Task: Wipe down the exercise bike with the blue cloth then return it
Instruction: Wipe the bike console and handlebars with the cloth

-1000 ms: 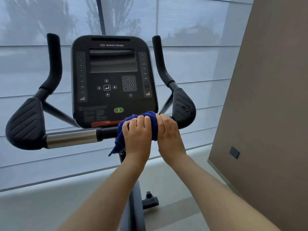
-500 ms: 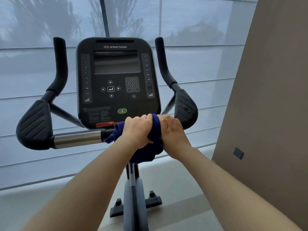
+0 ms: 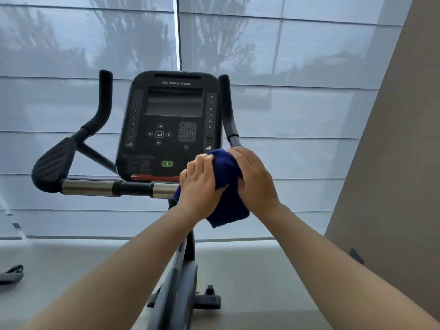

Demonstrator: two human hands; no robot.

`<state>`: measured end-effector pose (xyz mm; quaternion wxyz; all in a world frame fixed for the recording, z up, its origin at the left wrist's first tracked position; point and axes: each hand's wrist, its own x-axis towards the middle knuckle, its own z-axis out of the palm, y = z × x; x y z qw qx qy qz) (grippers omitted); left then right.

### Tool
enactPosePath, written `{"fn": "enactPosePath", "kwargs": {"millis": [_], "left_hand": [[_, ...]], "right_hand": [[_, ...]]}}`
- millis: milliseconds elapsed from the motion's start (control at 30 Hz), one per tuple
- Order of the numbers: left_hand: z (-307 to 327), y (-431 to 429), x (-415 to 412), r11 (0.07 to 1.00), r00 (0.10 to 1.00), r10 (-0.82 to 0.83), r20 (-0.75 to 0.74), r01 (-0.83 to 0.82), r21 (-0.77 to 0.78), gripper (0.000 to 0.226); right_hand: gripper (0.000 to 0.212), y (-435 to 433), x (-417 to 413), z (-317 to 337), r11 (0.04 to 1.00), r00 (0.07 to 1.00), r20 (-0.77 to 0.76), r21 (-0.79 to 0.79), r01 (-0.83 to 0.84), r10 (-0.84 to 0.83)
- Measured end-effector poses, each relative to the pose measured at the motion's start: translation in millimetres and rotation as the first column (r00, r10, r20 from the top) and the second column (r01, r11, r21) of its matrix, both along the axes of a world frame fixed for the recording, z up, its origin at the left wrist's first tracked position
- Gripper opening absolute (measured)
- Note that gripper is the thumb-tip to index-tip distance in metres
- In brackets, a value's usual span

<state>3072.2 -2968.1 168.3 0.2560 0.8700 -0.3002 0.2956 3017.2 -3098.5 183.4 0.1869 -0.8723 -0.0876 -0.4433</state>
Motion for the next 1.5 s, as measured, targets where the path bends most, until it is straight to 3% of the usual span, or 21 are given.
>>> {"fn": "enactPosePath", "kwargs": {"millis": [67, 133, 200, 300, 400, 533, 633, 867, 1200, 1500], "left_hand": [[-4, -17, -3, 0.989, 1.0, 0.0, -0.023, 0.003, 0.148, 0.083], [-17, -26, -1, 0.943, 0.999, 0.012, -0.049, 0.005, 0.332, 0.088], [-28, -31, 1, 0.93, 0.998, 0.037, -0.044, -0.019, 0.368, 0.08], [-28, -32, 6, 0.937, 0.999, 0.021, -0.041, -0.005, 0.349, 0.07], [-22, -26, 13, 0.934, 0.998, -0.016, -0.061, 0.037, 0.356, 0.068], [-15, -13, 21, 0.911, 0.986, -0.117, -0.119, 0.154, 0.383, 0.072], [-9, -6, 32, 0.886, 0.963, -0.205, -0.177, 0.26, 0.385, 0.073], [-2, -8, 49, 0.866, 0.922, -0.29, -0.257, 0.367, 0.34, 0.062], [-5, -31, 61, 0.911, 0.97, -0.195, -0.145, 0.234, 0.34, 0.053], [5, -51, 73, 0.916, 0.979, -0.2, -0.044, 0.203, 0.346, 0.055]], "right_hand": [[0.046, -26, -3, 3, 0.992, 0.992, -0.1, -0.112, 0.061, -0.072], [0.059, -48, -6, -5, 0.959, 0.941, -0.294, -0.27, 0.085, -0.166], [0.071, -58, -11, -18, 0.975, 0.897, -0.429, -0.222, 0.007, -0.104], [0.069, -47, -20, -29, 0.999, 0.948, -0.317, -0.033, -0.027, 0.016], [0.054, -20, -20, -35, 1.0, 0.973, -0.228, 0.008, 0.029, -0.026], [0.057, 7, -2, -46, 0.983, 0.889, -0.419, -0.086, 0.164, -0.185], [0.059, 13, 8, -47, 0.983, 0.849, -0.502, -0.012, 0.185, -0.165], [0.055, 6, 29, -43, 0.984, 0.881, -0.456, 0.057, 0.17, -0.126], [0.055, -11, 57, -39, 0.968, 0.971, -0.219, 0.207, 0.144, -0.097], [0.047, -46, 81, -30, 0.971, 0.984, -0.151, 0.233, -0.058, 0.095]]}}
